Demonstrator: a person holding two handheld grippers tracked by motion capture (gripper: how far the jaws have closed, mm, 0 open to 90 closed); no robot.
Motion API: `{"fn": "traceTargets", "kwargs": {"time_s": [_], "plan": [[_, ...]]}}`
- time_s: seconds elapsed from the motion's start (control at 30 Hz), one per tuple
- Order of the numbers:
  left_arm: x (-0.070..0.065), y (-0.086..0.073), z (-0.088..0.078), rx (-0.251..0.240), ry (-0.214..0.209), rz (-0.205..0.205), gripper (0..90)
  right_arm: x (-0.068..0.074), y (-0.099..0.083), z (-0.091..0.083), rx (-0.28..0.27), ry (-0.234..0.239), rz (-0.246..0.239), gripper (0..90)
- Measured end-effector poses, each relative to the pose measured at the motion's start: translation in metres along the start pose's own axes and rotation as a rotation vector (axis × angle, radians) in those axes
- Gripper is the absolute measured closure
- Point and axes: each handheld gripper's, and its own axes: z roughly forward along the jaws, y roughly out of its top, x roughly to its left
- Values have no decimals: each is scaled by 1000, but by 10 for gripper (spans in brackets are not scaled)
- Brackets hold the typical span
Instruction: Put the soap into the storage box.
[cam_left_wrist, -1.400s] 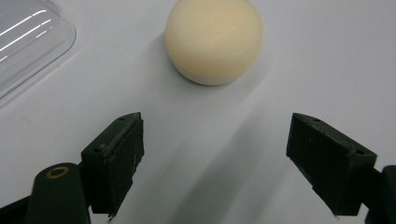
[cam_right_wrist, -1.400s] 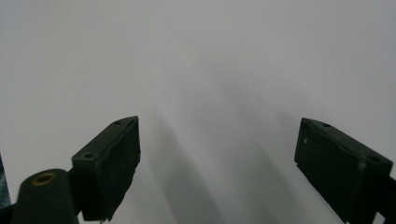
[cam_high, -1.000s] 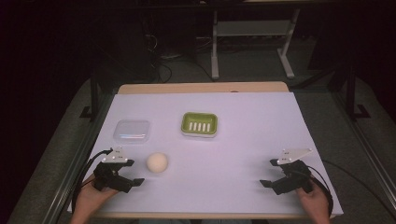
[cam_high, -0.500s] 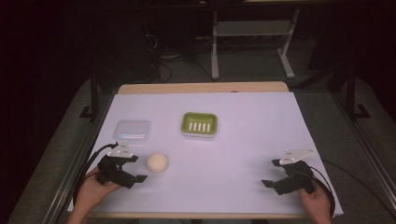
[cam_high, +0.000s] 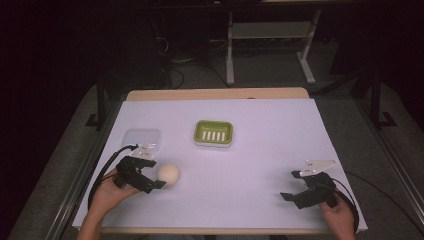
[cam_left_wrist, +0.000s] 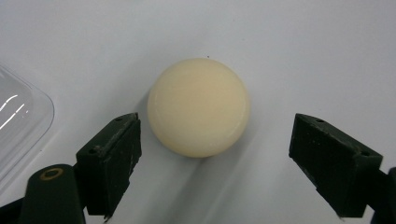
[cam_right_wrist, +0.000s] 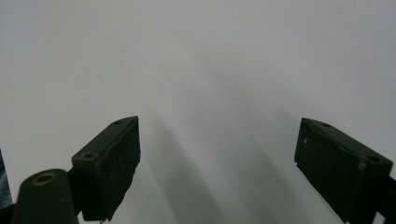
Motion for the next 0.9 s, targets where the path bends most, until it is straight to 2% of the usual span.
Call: {"fn": "traceTargets", "kwargs": {"time_s": [0.17,0.33,0.77,0.9], "plan": [[3,3,5,-6,-14,-20,164,0,1,1,6,1,-3,136],[5,5,11,11,-17,-8,164,0,1,0,3,2,1,136],[2,9,23,34,19,-14,167,1,2,3,10,11,-14,136],[1,10,28,43,17,-14,167,1,2,2,9,13,-11,136]]}}
